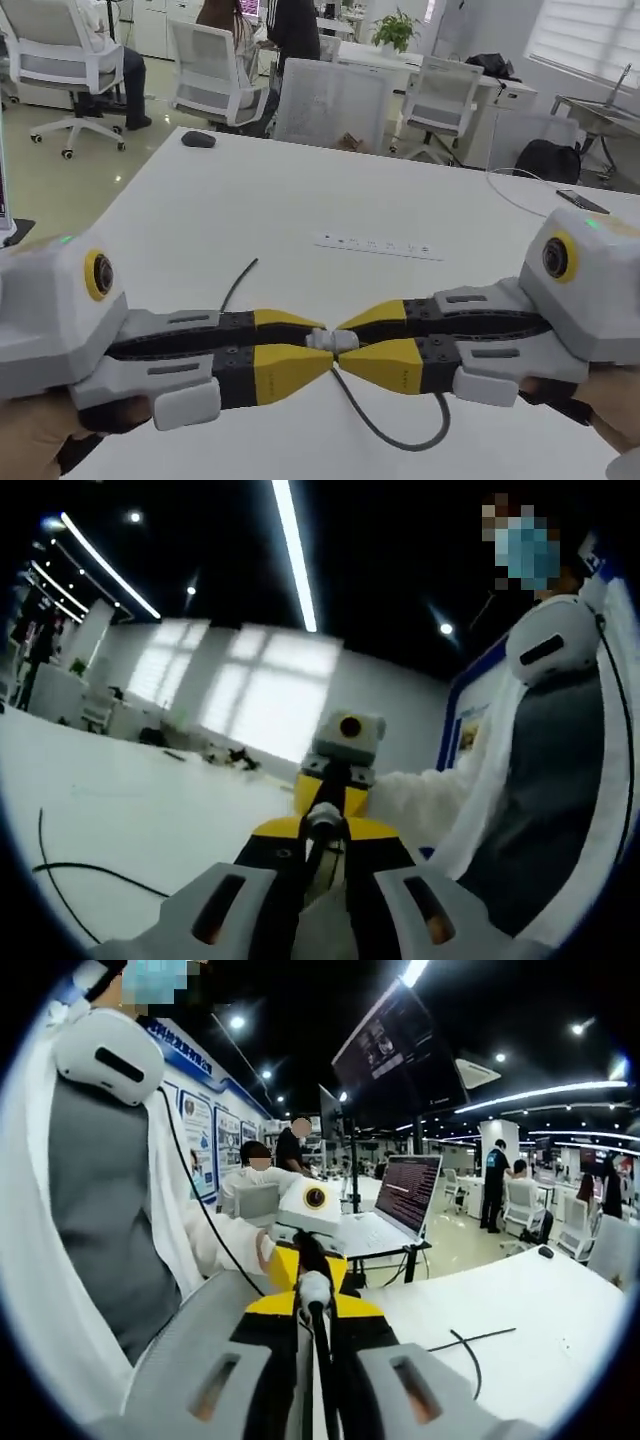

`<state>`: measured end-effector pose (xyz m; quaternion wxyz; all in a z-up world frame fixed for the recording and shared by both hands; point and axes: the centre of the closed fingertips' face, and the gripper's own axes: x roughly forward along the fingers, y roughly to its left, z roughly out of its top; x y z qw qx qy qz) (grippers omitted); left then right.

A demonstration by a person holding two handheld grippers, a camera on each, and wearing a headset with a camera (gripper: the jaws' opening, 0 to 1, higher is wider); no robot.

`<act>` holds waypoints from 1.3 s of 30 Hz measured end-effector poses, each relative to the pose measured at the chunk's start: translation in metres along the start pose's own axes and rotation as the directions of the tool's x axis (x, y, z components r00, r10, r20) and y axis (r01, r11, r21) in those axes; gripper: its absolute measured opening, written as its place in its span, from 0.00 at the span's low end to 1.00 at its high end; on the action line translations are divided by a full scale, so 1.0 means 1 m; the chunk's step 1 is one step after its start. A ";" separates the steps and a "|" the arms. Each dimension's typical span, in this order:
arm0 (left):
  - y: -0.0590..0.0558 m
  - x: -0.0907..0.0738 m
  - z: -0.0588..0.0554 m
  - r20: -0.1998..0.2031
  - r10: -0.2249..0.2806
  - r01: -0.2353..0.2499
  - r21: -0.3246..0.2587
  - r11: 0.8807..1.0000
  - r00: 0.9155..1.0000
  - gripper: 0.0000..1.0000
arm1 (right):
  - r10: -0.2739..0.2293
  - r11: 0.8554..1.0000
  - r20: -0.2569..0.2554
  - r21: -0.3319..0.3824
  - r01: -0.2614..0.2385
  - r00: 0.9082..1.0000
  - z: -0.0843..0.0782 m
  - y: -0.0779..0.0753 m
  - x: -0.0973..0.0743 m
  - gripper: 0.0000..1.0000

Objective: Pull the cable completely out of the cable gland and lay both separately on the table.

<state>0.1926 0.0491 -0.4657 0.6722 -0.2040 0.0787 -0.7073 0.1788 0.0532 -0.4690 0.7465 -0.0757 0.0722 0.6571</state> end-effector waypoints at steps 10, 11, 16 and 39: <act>0.006 0.002 0.001 0.038 -0.015 0.018 -0.078 0.997 0.999 0.14 | -0.004 0.981 -0.019 -0.196 0.000 1.000 0.000 -0.001 0.000 0.10; 0.007 0.002 0.001 0.035 -0.008 0.011 -0.079 0.997 0.999 0.14 | -0.008 0.982 -0.022 -0.190 0.004 1.000 -0.001 -0.002 0.000 0.11; 0.006 0.003 0.003 0.025 0.006 -0.007 0.079 0.997 1.000 0.14 | -0.002 1.000 0.000 -0.008 0.002 1.000 -0.005 -0.006 -0.002 0.13; -0.002 0.005 -0.003 -0.029 0.041 -0.028 0.369 0.929 0.999 0.15 | 0.032 0.910 0.149 0.405 -0.091 0.988 -0.007 -0.003 -0.007 0.14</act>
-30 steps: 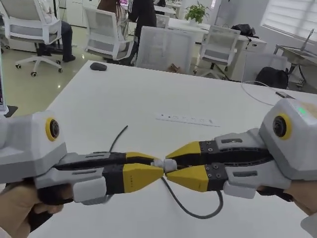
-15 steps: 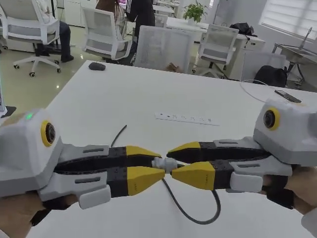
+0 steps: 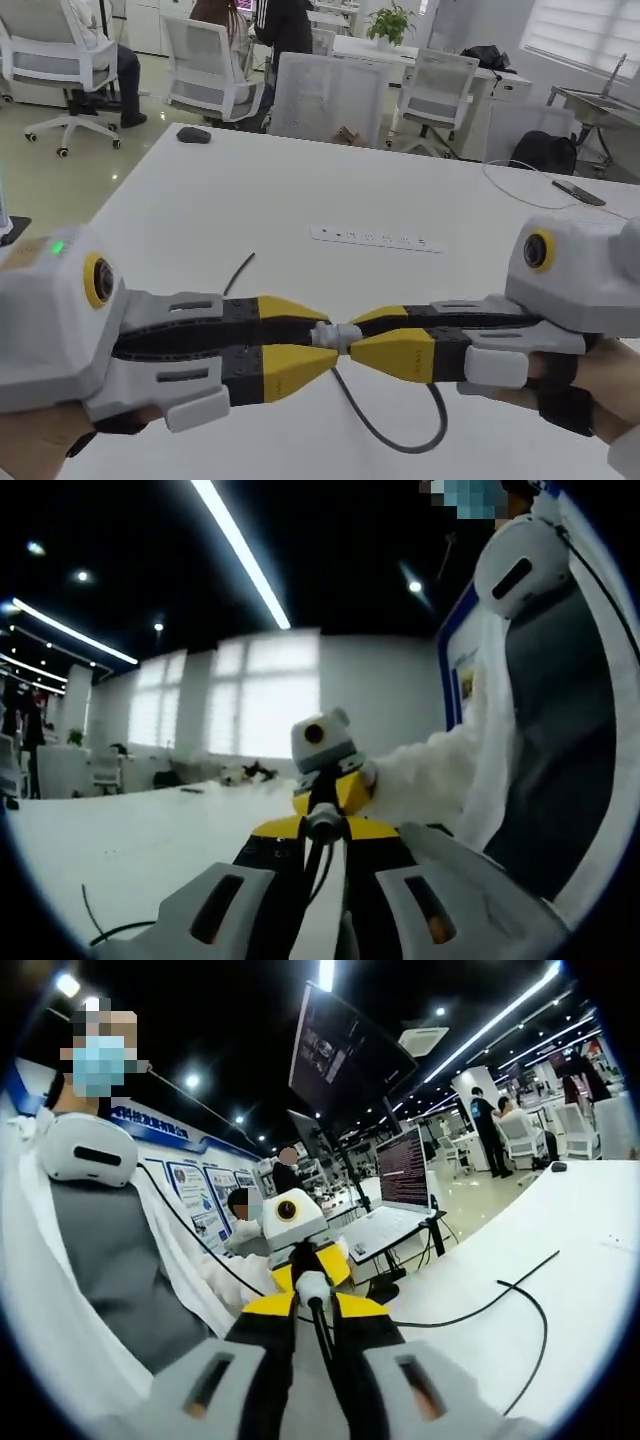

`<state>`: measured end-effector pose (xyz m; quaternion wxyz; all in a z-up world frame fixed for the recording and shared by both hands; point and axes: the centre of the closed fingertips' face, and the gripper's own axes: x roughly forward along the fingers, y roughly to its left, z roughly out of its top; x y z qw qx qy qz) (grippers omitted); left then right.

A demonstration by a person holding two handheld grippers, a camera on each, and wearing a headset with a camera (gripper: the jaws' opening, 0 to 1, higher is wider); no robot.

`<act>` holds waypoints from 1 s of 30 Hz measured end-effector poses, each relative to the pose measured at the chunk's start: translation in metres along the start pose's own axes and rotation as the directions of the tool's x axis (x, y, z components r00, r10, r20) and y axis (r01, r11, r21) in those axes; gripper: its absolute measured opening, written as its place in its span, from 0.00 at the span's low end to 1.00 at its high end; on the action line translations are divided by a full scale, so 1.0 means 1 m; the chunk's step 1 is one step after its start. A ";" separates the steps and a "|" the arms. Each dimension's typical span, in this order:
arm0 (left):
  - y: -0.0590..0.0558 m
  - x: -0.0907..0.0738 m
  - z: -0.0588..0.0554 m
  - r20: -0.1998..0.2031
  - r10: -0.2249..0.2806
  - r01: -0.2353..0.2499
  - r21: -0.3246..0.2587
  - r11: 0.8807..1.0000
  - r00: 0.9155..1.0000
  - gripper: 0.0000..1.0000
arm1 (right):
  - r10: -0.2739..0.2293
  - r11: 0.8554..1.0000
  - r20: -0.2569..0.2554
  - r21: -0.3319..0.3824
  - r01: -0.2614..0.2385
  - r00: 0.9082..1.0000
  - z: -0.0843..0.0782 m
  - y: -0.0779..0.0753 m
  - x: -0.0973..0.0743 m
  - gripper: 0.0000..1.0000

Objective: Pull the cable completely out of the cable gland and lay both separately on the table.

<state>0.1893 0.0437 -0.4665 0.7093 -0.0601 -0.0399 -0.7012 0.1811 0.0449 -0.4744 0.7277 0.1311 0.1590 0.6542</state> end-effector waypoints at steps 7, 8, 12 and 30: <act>0.001 -0.001 -0.002 -0.007 0.000 0.000 -0.013 1.000 1.000 0.15 | -0.021 0.999 -0.019 -0.037 0.021 1.000 -0.001 -0.001 0.001 0.13; 0.001 -0.001 -0.002 -0.006 -0.001 0.001 -0.019 1.000 1.000 0.15 | -0.022 0.999 -0.020 -0.046 0.021 1.000 -0.001 0.000 0.001 0.13; -0.001 -0.002 -0.003 0.001 -0.009 0.009 -0.099 0.995 1.000 0.15 | -0.034 0.986 -0.026 -0.163 0.029 0.999 -0.001 0.001 0.001 0.12; 0.003 -0.001 -0.013 -0.023 -0.010 0.001 -0.344 0.939 1.000 0.15 | -0.079 0.843 -0.043 -0.537 0.043 0.996 -0.008 0.001 0.001 0.12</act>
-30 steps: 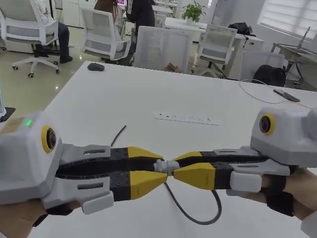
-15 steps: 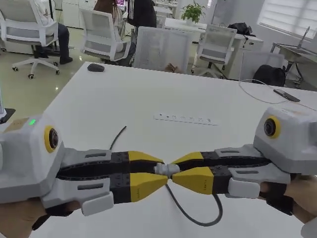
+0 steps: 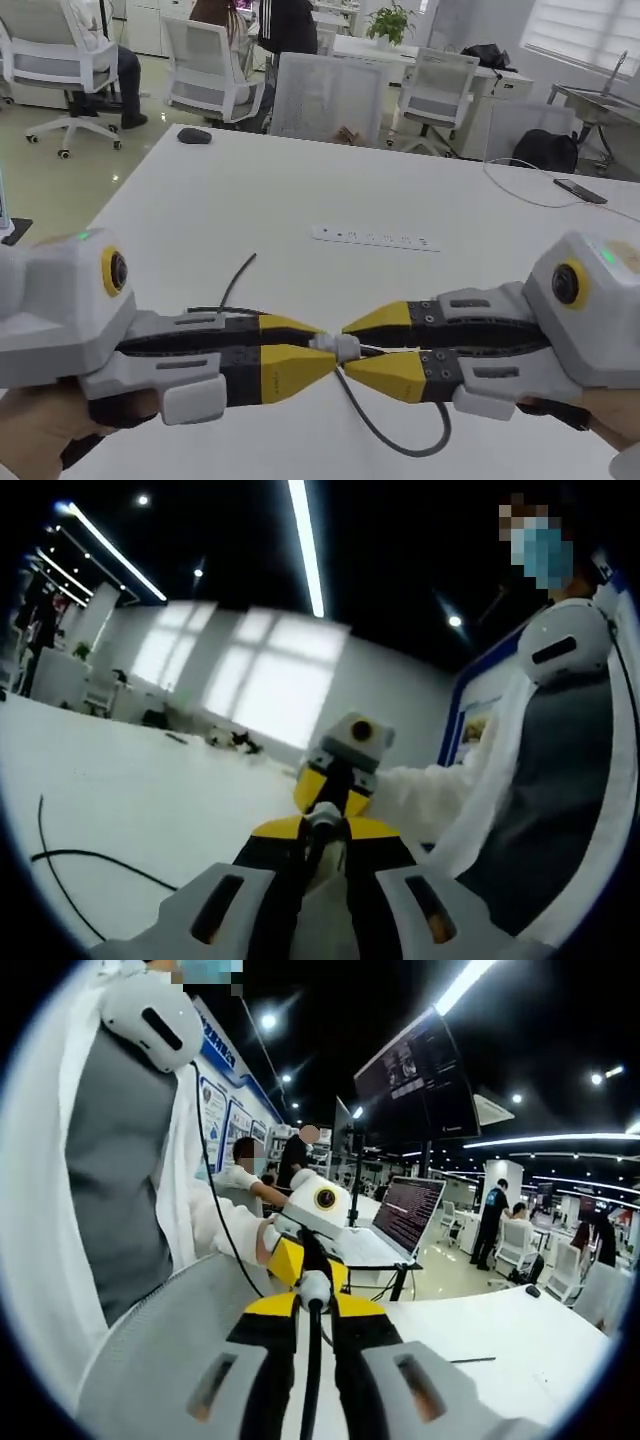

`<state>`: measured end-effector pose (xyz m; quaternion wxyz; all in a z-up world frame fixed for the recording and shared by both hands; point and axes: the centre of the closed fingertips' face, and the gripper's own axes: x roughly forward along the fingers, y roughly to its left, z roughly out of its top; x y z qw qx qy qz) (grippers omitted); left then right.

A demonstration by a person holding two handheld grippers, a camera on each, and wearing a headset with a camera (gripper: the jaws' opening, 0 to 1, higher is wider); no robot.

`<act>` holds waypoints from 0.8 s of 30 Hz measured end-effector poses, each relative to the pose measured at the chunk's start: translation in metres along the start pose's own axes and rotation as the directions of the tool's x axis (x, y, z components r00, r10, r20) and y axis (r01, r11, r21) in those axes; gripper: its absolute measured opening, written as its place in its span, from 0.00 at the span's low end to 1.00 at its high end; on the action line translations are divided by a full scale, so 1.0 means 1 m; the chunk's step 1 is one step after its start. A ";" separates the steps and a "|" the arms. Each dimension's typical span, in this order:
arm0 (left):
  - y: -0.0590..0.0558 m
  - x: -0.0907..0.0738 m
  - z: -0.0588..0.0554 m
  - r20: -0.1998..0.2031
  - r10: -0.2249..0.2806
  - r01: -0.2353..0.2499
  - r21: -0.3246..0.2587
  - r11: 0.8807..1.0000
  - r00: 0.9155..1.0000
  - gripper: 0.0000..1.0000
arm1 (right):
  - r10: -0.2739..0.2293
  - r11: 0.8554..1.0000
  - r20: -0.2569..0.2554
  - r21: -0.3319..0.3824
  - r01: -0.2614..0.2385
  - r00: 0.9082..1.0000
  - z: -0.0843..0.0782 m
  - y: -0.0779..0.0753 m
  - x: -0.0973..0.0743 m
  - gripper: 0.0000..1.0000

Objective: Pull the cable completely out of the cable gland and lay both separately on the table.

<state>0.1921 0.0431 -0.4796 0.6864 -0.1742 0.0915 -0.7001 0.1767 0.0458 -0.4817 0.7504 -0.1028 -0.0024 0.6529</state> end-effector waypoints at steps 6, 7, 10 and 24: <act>0.001 0.002 -0.004 -0.018 0.006 -0.006 0.020 1.000 1.000 0.15 | -0.001 0.990 -0.007 0.139 0.002 1.000 -0.005 -0.001 -0.001 0.13; 0.000 0.002 -0.004 -0.018 0.005 -0.005 0.022 1.000 1.000 0.15 | 0.001 0.992 -0.004 0.128 -0.001 1.000 -0.005 -0.003 -0.002 0.13; 0.001 0.002 -0.005 -0.023 0.012 -0.011 0.042 0.999 1.000 0.15 | 0.011 0.987 -0.015 0.159 -0.009 1.000 -0.007 -0.003 -0.004 0.13; 0.000 0.002 -0.003 -0.020 0.021 -0.018 0.102 0.995 1.000 0.15 | -0.009 0.988 -0.064 0.156 0.019 0.998 -0.014 -0.002 -0.015 0.05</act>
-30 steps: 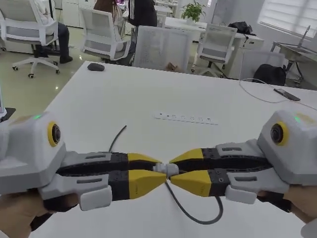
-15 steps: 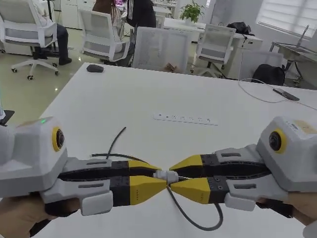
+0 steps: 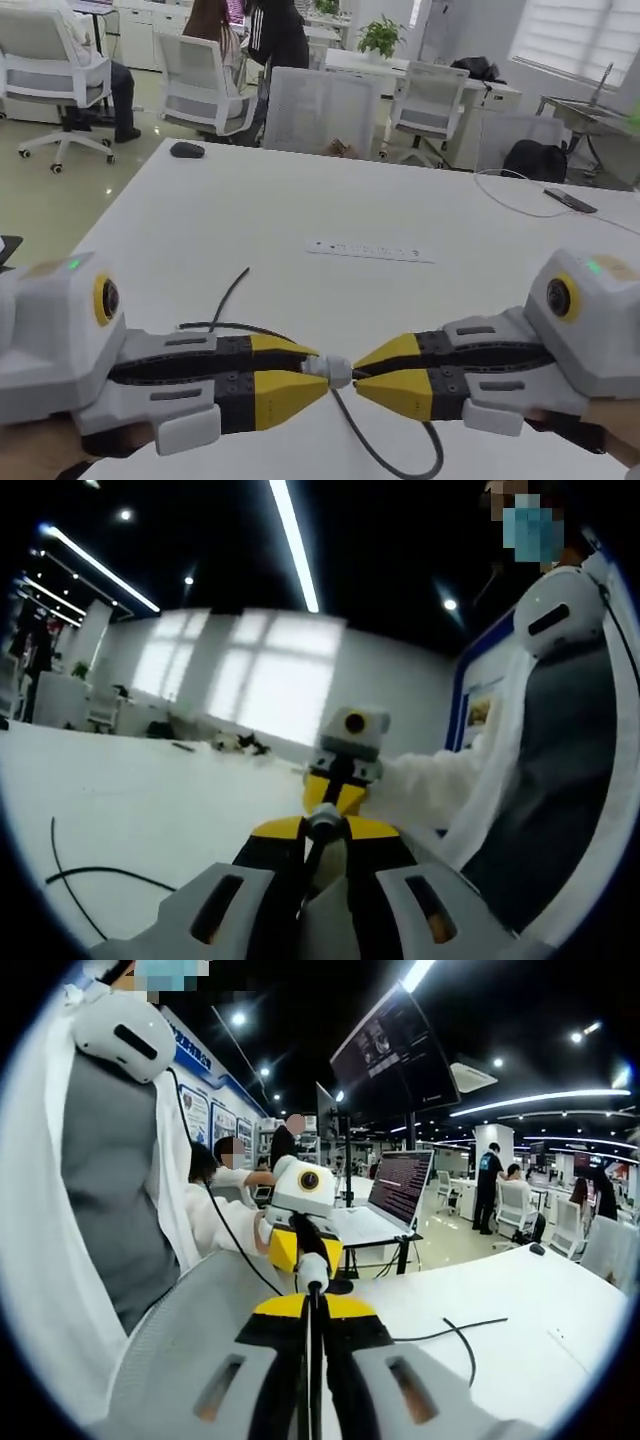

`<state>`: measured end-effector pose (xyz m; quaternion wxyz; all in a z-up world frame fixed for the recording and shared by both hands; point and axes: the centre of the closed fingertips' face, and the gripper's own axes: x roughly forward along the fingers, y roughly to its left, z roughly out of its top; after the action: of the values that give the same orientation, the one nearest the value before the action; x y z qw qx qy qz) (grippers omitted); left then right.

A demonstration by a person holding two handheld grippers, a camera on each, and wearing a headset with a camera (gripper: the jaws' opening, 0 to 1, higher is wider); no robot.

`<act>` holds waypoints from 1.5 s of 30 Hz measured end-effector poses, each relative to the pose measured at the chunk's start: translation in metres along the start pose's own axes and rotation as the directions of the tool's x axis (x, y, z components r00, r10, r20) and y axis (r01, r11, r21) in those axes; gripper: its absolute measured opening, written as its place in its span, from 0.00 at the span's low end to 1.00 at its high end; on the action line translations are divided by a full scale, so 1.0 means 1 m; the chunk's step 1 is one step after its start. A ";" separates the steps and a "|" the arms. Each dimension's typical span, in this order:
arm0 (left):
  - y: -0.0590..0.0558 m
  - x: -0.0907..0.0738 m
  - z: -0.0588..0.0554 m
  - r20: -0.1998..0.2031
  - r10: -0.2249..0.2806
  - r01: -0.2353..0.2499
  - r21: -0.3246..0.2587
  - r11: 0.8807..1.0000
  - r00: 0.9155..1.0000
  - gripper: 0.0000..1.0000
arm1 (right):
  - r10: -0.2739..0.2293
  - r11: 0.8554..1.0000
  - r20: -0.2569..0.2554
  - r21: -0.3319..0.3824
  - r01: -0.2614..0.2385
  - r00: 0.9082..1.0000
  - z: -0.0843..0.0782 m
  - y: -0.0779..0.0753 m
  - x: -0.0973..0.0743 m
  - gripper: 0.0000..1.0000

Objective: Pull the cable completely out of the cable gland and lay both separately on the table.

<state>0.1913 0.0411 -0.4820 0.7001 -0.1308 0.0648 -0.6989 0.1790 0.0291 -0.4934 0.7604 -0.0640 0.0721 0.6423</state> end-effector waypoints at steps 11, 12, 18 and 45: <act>0.002 0.001 -0.003 -0.012 0.032 -0.031 0.087 0.996 0.999 0.16 | -0.047 0.998 0.000 -0.030 0.047 0.999 -0.003 0.000 0.000 0.04; 0.002 0.001 -0.003 -0.011 0.033 -0.032 0.088 0.996 0.999 0.16 | -0.050 0.998 0.007 -0.028 0.051 0.999 -0.003 0.000 -0.001 0.04; 0.002 0.004 -0.004 -0.006 0.033 -0.032 0.095 0.995 0.999 0.30 | -0.057 0.998 0.039 -0.010 0.058 0.998 0.001 0.001 -0.002 0.04; 0.003 0.005 -0.019 -0.083 0.021 -0.014 0.080 0.997 0.996 0.16 | -0.030 0.999 -0.039 -0.023 0.029 0.999 -0.013 0.004 0.010 0.04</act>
<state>0.1887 0.0346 -0.5003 0.7076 -0.0727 0.0675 -0.6996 0.1759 0.0366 -0.5085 0.7674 -0.0862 0.0787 0.6304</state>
